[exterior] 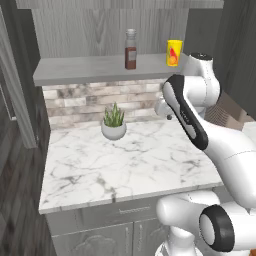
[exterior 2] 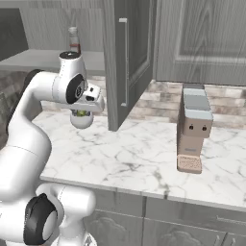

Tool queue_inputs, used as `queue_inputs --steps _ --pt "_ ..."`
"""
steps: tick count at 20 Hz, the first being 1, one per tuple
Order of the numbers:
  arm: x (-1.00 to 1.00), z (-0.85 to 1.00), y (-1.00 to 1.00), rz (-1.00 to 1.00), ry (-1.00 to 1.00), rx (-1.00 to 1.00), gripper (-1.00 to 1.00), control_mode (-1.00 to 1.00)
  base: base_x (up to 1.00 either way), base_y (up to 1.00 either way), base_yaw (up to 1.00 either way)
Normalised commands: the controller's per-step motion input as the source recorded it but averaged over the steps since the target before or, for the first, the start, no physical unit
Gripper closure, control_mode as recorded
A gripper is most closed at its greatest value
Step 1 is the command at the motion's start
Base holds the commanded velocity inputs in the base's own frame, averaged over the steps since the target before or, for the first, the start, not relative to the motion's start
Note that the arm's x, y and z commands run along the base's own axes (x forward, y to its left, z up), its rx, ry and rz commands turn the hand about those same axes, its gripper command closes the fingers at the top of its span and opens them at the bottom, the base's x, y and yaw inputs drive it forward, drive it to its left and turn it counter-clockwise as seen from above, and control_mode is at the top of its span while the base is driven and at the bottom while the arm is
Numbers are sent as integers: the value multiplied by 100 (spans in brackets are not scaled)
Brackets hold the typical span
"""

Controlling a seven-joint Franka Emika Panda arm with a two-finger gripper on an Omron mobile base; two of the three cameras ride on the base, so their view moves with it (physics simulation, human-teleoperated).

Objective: Take the cinnamon bottle from the cabinet and place it on the dining table, next to the plate with the cupcake. Then take the chocolate from the dining counter and place it on the cupcake plate.

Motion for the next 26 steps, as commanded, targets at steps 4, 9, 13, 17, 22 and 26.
queue_inputs --steps 4,9,13,17,22,26 --pt "13 -10 0 -2 -4 0 -100 -100 0 0 0" --pt "32 -1 24 -5 -14 0 -100 -100 0 0 0" --pt "18 23 45 -4 -17 0 -100 -100 0 0 0" --pt "14 48 35 -3 -26 0 -100 -100 0 0 0" --pt "4 77 36 -4 -14 0 -100 -100 0 0 0" --pt "2 100 20 -3 -2 0 -100 -100 0 0 0"
